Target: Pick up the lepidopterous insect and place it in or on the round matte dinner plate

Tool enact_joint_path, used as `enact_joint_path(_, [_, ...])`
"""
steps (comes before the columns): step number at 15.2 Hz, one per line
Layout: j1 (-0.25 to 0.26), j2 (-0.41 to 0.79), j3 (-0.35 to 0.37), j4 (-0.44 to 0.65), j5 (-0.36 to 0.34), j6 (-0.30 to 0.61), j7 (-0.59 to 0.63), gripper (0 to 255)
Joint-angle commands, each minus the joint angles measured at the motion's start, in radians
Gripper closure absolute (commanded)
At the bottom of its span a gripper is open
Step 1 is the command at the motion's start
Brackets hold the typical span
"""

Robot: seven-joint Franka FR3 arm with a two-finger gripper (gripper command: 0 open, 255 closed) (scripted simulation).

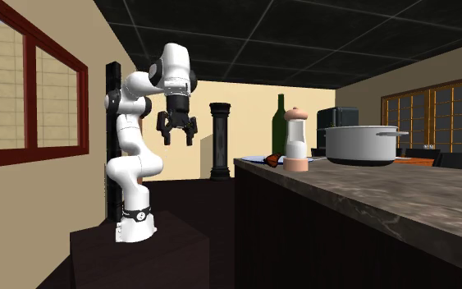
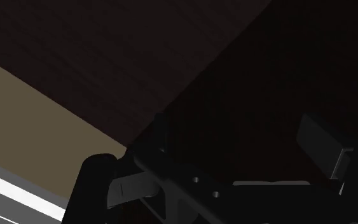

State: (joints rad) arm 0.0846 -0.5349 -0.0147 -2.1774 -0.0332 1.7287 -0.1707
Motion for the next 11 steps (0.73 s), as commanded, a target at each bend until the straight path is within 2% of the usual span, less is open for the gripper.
enact_joint_path(1, [0.020,0.089,0.005,0.077,0.008,0.000,-0.032,0])
enact_joint_path(11, [0.099,0.479,0.053,0.484,0.037,-0.071,-0.178,0])
